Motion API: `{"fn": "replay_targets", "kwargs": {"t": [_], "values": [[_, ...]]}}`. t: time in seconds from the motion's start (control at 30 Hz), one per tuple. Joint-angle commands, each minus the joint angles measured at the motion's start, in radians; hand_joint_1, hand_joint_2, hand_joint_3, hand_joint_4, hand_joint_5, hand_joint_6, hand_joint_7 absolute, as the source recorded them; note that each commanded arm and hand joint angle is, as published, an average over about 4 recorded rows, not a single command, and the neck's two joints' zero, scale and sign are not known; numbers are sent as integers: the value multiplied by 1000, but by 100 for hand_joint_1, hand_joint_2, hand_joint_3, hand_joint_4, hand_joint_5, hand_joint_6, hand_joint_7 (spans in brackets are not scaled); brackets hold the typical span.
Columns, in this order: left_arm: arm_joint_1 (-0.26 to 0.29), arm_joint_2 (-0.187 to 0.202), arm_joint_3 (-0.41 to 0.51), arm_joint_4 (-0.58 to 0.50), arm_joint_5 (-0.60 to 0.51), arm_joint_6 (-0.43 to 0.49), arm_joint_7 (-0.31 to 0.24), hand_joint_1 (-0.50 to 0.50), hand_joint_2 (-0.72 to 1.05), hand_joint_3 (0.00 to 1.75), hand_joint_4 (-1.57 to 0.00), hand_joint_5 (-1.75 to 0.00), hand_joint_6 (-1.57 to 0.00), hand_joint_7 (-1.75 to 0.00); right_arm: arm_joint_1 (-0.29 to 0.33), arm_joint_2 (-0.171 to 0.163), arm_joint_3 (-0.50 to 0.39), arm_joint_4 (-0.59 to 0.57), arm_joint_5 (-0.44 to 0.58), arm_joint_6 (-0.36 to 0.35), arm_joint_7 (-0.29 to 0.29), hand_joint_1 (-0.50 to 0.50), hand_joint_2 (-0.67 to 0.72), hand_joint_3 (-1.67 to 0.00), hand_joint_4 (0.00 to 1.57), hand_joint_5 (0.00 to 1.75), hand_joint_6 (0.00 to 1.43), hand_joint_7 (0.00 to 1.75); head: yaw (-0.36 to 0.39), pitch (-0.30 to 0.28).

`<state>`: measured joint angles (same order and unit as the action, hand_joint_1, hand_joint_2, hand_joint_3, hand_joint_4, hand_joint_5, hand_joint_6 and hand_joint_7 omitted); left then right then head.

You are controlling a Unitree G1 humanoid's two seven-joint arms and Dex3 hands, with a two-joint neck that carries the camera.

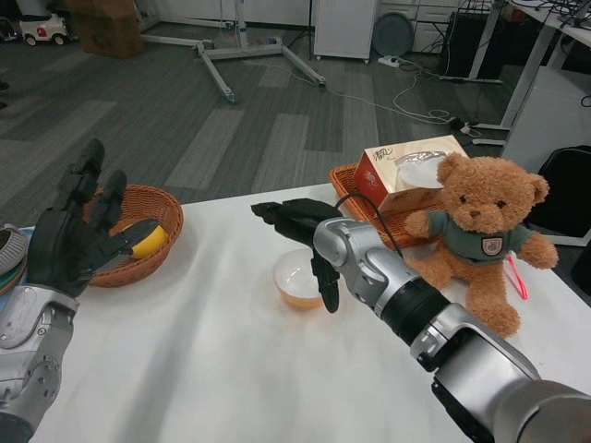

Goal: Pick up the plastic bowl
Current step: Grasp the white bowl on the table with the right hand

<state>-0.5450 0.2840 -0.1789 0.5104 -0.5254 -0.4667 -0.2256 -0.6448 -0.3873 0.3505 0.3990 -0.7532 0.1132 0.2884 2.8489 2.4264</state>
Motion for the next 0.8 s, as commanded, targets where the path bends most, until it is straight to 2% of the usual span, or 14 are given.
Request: {"fn": "replay_targets", "kwargs": {"t": [0.03, 0.13, 0.2, 0.5, 0.6, 0.73, 0.8], "values": [[-11, 2, 4, 10, 2, 3, -1, -50, 78, 0, 0, 0, 0, 0, -45, 3, 24, 146, -41, -76, -67, -30, 47, 0, 0, 0, 0, 0, 1, 0], [-10, 1, 3, 12, 0, 3, -1, -50, 78, 0, 0, 0, 0, 0, -58, 20, 25, 237, -51, -118, -135, -33, 47, 0, 0, 0, 0, 0, -2, -3], [-10, 0, 2, 13, -2, 3, -1, -50, 78, 0, 0, 0, 0, 0, -68, 33, 25, 279, -64, -126, -171, -31, 47, 0, 0, 0, 0, 0, -7, -7], [-2, -2, -4, 17, -5, -2, -1, -50, 78, 0, 0, 0, 0, 0, -151, 85, 48, 541, -83, -172, -278, -29, 47, 0, 0, 0, 0, 0, 3, -8], [2, -2, -4, 17, -7, -3, -1, -50, 78, 0, 0, 0, 0, 0, -162, 94, 49, 588, -84, -187, -311, -29, 47, 0, 0, 0, 0, 0, 1, -9], [6, -2, -4, 18, -8, -4, -1, -50, 78, 0, 0, 0, 0, 0, -190, 113, 59, 708, -84, -242, -409, -29, 47, -2, 0, 0, 0, 0, 4, -3], [6, -3, -5, 19, -8, -4, -1, -50, 78, 0, 0, 0, 0, 0, -200, 123, 64, 753, -83, -257, -437, -29, 47, -2, 0, 0, 0, 0, 8, 3]]}}
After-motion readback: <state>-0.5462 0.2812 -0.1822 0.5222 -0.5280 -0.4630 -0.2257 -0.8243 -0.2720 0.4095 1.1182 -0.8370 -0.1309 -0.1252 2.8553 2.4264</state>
